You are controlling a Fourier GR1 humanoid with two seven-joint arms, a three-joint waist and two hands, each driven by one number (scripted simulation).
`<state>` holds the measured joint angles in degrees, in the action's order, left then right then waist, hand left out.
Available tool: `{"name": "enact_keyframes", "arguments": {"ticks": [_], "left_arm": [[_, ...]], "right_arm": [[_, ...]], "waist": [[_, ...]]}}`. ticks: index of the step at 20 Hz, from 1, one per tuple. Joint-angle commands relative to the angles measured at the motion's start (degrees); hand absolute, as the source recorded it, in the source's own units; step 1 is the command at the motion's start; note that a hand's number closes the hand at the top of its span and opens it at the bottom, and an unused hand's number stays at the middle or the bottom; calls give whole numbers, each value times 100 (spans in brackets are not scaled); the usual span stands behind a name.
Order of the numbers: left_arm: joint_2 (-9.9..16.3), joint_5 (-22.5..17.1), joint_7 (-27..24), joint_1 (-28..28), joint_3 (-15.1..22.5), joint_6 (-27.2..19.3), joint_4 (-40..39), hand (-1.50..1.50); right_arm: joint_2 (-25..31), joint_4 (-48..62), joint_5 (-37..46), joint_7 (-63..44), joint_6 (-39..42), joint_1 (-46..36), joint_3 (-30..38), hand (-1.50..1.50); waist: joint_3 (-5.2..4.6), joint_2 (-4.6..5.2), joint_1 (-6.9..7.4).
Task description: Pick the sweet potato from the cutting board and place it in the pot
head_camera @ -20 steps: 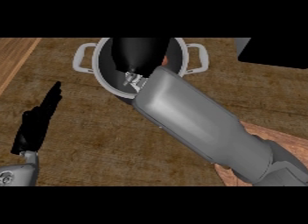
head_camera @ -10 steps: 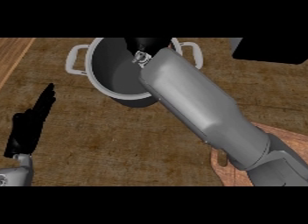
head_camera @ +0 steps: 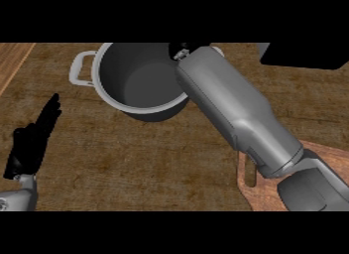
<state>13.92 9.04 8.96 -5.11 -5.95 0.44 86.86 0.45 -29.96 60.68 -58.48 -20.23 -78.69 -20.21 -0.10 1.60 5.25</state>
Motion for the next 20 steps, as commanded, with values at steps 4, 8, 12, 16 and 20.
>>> {"name": "enact_keyframes", "arguments": {"ticks": [4,8,12,16,20], "left_arm": [[116,-206,-240,131,-166,183,32,0],[27,-74,-185,-58,-71,83,-123,0],[121,-243,-273,144,-205,232,-58,0],[87,-136,-43,-132,-139,146,-97,0],[50,-104,-67,-71,-53,156,54,0]], "right_arm": [[-43,796,-275,248,-1410,370,477,150],[-43,948,-759,573,-1586,171,1000,-150],[-43,1123,-992,1344,-1910,249,1311,-150],[-44,1262,-1028,1670,-2459,260,1358,-150],[-44,639,-1144,1999,-3564,78,1494,-150]], "waist": [[3,47,65],[6,97,90],[8,73,66],[10,92,74],[16,41,80]]}}
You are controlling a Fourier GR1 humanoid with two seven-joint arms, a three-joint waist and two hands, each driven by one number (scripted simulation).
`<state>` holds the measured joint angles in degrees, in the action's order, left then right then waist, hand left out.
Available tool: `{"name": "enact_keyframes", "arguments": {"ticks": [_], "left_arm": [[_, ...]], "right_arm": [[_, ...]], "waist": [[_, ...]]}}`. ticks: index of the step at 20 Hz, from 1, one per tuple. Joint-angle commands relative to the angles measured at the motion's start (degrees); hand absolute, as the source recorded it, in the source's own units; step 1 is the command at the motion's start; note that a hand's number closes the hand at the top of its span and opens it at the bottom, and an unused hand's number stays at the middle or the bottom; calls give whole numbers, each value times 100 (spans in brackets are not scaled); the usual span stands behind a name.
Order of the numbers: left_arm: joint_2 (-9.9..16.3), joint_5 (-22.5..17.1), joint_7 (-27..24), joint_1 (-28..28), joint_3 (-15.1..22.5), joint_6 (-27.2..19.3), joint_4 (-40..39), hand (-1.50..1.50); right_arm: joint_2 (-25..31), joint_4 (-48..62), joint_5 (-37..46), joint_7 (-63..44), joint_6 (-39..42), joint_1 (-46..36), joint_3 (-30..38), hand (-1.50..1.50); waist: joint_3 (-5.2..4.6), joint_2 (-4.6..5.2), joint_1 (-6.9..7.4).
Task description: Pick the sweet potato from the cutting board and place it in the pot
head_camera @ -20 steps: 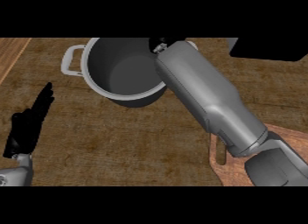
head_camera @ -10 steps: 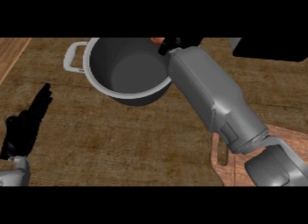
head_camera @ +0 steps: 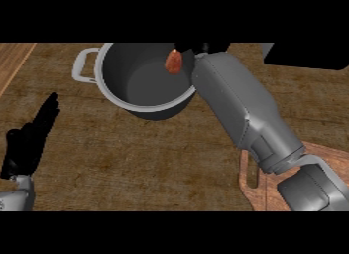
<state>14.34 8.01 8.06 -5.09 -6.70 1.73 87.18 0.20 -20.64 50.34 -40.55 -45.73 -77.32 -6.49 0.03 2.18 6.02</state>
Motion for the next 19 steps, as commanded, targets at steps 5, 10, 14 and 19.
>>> {"name": "enact_keyframes", "arguments": {"ticks": [5,10,14,19], "left_arm": [[-37,35,-25,102,-14,-47,-14,0],[-62,146,-64,2,-6,-120,-186,0],[-165,118,94,233,15,-173,130,0],[18,-4,103,373,-323,-123,-32,0]], "right_arm": [[-19,-770,-884,794,-1718,271,287,-150],[-19,-1060,-2030,1217,-1503,462,-85,-150],[-19,-1730,-2890,1357,-1733,1048,-824,-150],[-19,-2976,-2601,1046,-1732,1760,-1369,-150]], "waist": [[0,-75,-21],[-4,-117,-116],[-1,-174,-154],[-4,-275,-624]]}}
